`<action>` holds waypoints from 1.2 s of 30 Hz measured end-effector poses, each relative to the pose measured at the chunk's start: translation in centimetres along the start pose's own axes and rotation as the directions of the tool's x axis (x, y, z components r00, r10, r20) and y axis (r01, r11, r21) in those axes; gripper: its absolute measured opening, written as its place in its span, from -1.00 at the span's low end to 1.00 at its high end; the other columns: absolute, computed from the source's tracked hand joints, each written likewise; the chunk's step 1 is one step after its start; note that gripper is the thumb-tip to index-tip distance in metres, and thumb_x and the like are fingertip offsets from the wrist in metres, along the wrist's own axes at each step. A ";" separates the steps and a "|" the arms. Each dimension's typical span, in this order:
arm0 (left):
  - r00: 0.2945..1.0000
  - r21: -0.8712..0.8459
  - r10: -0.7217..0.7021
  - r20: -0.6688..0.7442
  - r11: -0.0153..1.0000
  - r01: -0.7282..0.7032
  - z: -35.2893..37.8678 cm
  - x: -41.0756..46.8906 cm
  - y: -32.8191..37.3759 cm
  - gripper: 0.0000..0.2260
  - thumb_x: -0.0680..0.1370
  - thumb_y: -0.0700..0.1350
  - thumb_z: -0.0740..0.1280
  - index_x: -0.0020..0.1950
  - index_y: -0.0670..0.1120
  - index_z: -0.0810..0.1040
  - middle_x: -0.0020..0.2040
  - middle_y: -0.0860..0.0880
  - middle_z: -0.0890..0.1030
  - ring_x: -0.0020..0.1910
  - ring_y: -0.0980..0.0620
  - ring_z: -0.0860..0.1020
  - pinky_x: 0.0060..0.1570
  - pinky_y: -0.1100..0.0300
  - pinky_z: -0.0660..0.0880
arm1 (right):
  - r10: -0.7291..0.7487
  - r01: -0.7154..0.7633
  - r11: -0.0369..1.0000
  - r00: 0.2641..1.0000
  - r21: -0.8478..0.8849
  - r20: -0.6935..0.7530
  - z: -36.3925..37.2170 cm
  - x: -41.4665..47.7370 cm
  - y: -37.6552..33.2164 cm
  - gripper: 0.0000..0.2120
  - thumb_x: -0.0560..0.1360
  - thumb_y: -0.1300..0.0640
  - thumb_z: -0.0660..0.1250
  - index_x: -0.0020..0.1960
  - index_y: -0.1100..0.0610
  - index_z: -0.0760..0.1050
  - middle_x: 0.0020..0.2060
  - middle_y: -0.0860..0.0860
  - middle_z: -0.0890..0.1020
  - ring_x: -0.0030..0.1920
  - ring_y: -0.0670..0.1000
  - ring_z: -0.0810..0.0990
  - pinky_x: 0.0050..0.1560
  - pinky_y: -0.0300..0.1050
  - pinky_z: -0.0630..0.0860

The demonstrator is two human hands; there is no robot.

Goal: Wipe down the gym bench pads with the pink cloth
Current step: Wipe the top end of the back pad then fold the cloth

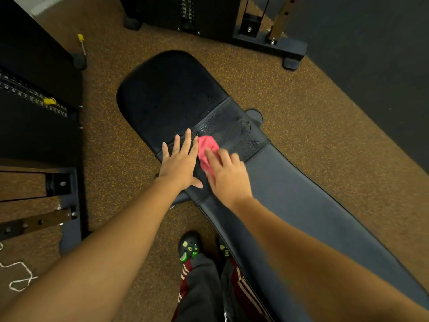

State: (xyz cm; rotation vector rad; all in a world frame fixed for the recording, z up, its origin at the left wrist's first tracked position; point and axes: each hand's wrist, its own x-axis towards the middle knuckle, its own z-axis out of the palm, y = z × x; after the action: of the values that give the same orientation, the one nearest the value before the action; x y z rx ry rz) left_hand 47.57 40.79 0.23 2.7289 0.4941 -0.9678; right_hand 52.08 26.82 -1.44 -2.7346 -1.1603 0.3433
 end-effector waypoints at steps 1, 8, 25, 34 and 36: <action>1.000 0.009 0.000 -0.002 1.000 0.000 -0.1 0.0 0.0 0.09 0.33 0.20 0.44 0.52 -0.11 -0.27 0.52 -0.12 -0.32 0.51 -0.20 -0.21 0.42 -0.26 -0.12 | -0.026 0.026 1.000 1.000 -0.003 -0.007 0.1 -0.4 -0.2 -0.58 0.48 0.01 0.23 0.30 0.14 0.48 0.04 0.12 0.58 -0.17 0.16 0.54 -0.26 -0.05 0.50; 1.000 0.066 0.006 0.004 0.998 -0.006 -0.3 0.1 -0.1 0.08 0.34 0.26 0.39 0.51 -0.11 -0.30 0.51 -0.14 -0.34 0.51 -0.22 -0.20 0.41 -0.25 -0.15 | 0.214 -0.214 0.977 0.975 0.015 -0.059 -1.6 3.0 5.4 -0.55 0.50 0.09 0.29 0.36 0.17 0.41 0.10 0.22 0.53 -0.03 0.28 0.49 -0.14 0.08 0.48; 1.000 0.085 0.008 -0.002 0.996 -0.008 -0.3 0.0 0.0 0.10 0.33 0.27 0.39 0.51 -0.12 -0.30 0.52 -0.15 -0.31 0.51 -0.22 -0.18 0.41 -0.25 -0.14 | 0.322 -0.315 0.946 0.940 0.076 -0.115 -1.2 1.9 5.7 -0.56 0.48 0.11 0.30 0.33 0.19 0.43 0.10 0.22 0.53 -0.03 0.30 0.48 -0.11 0.08 0.46; 1.000 0.078 0.015 -0.012 0.997 -0.014 -0.3 -0.1 -0.2 0.09 0.33 0.28 0.38 0.51 -0.11 -0.29 0.52 -0.14 -0.32 0.51 -0.20 -0.18 0.41 -0.27 -0.13 | 0.299 -0.299 0.954 0.942 0.024 -0.151 -1.2 1.8 6.1 -0.57 0.48 0.08 0.32 0.32 0.17 0.44 0.15 0.21 0.51 0.01 0.27 0.48 -0.10 0.06 0.46; 1.000 0.074 0.015 -0.012 0.997 -0.014 -0.3 -0.1 -0.1 0.09 0.33 0.28 0.38 0.51 -0.11 -0.30 0.52 -0.14 -0.32 0.51 -0.21 -0.19 0.41 -0.27 -0.14 | 0.442 -0.438 0.897 0.893 0.057 -0.089 -1.7 3.0 6.5 -0.55 0.55 0.04 0.20 0.41 0.14 0.32 0.26 0.19 0.40 0.16 0.26 0.38 0.05 0.08 0.39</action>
State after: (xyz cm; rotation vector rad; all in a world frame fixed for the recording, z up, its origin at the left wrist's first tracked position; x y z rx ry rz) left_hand 47.59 40.94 0.50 2.8011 0.4493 -0.9855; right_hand 59.05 24.43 -1.72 -2.9226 -0.4903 0.2685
